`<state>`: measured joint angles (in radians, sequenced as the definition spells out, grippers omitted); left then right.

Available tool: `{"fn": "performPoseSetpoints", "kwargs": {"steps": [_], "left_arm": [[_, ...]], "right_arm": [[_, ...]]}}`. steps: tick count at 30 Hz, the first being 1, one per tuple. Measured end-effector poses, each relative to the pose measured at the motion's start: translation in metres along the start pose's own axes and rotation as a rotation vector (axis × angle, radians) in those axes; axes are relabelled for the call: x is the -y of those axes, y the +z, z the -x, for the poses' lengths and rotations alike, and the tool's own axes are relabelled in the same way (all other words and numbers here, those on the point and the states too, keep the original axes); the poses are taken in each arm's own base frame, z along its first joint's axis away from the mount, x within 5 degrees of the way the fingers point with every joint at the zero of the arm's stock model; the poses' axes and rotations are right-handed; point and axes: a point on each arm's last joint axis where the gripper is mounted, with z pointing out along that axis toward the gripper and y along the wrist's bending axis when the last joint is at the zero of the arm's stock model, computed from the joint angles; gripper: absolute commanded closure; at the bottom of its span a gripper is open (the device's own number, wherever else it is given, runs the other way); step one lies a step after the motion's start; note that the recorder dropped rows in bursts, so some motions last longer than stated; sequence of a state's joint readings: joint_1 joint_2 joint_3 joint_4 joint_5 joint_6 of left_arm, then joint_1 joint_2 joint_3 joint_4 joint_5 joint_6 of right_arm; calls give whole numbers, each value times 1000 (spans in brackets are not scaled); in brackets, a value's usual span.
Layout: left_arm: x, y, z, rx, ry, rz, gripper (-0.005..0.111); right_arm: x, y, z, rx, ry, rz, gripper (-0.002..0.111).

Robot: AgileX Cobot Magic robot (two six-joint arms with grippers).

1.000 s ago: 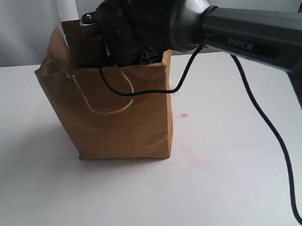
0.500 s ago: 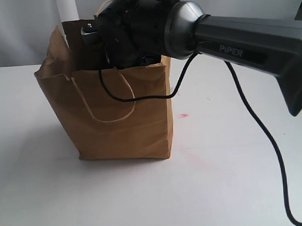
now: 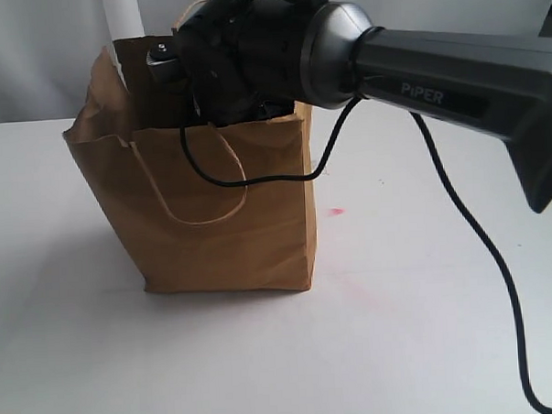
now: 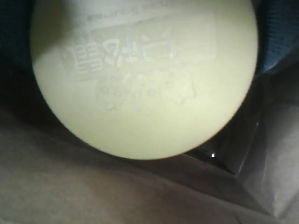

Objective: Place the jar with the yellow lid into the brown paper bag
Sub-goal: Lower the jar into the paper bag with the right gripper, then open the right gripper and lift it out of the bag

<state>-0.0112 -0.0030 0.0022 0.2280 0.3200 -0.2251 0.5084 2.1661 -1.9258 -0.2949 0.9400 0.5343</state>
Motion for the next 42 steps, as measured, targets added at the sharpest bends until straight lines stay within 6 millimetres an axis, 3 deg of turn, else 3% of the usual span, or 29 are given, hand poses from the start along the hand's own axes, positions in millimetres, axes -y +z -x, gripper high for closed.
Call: {"fn": "performPoseSetpoints", "kwargs": {"steps": [12, 17, 36, 42], "left_arm": [[0, 0, 0, 0, 0, 0, 106], [0, 0, 0, 0, 0, 0, 106], [0, 0, 0, 0, 0, 0, 106], [0, 0, 0, 0, 0, 0, 106]], "right_arm": [[0, 0, 0, -3, 0, -2, 17], [0, 0, 0, -4, -8, -2, 3], [0, -1, 0, 2, -13, 1, 3], [3, -19, 6, 37, -4, 14, 3]]}}
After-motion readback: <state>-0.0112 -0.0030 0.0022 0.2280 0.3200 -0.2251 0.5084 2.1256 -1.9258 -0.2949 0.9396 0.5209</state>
